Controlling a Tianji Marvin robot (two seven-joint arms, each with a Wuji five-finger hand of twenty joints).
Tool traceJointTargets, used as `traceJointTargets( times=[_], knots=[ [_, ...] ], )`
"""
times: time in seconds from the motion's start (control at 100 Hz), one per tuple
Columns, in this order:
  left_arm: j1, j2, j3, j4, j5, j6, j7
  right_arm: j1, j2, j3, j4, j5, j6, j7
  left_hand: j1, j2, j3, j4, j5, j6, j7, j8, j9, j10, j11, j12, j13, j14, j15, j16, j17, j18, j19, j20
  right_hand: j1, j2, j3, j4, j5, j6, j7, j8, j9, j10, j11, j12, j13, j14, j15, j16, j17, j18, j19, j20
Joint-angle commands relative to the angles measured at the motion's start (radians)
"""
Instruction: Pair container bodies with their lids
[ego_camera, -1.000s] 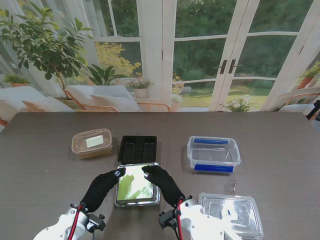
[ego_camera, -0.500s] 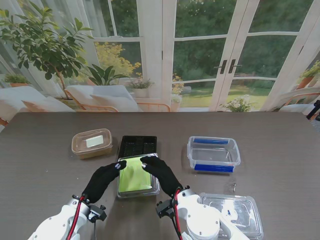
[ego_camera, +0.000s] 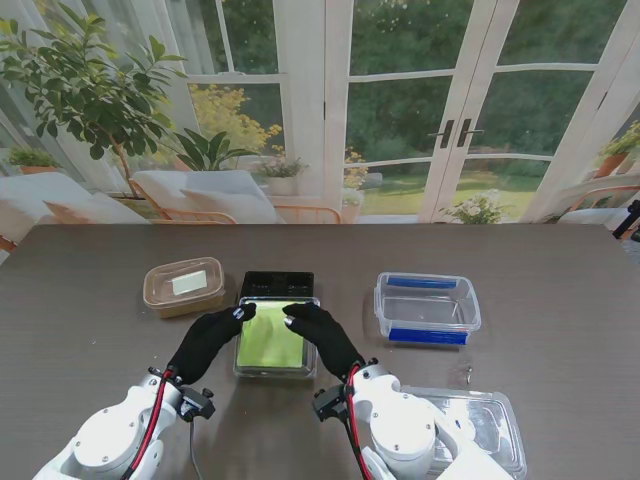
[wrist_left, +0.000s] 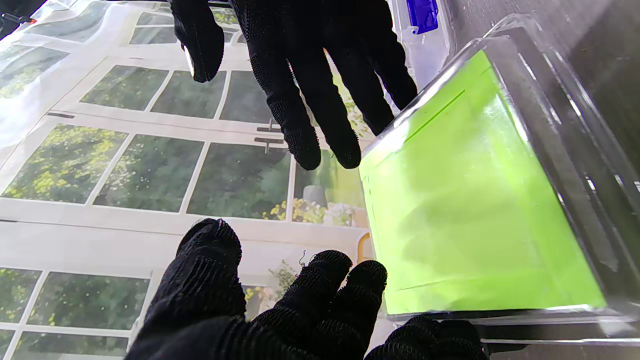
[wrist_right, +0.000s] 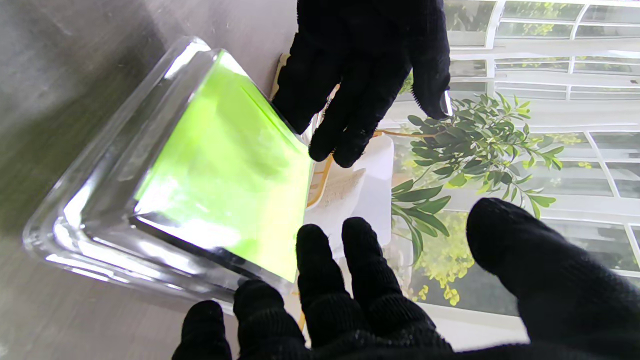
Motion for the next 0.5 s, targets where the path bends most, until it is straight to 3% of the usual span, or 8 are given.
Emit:
traceJointTargets(
  times=[0.0,0.49],
  knots=[
    [-0.012,-0.014,0.009,-0.018,-0.004,0.006,-0.039,0.011,-0.023,-0.021,-0.003,0.006,-0.001,0.028,0.000,0.034,-0.026,0.025,0.007,0.001,-0.004,-0.002,0.015,-0.019,-0.001,0.009,0.098,-0.066,0.196,0.058,0.066,-0.076,0.108,0.038,0.011,-0.009,0.001,-0.031,0.018,0.002,-0.005,-0.006,0.000,0.009,-0.002,0.003,0.119,-0.097,0.199,0.090,0.314,-0.054,0.013,0.042],
    [-0.089,-0.023,0.005,0.011,-0.020,0.077,-0.044,0.098,-0.039,-0.043,0.052,0.033,0.012,0.038,0.001,0.035,-0.026,0.025,0.006,-0.001,-0.004,-0.002,0.011,-0.020,-0.002,0.008,0.093,-0.070,0.195,0.057,0.064,-0.079,0.107,0.036,0.013,-0.008,0.000,-0.031,0.019,0.002,-0.002,-0.004,0.000,0.008,0.000,0.004,0.122,-0.098,0.199,0.091,0.316,-0.055,0.011,0.044]
  ],
)
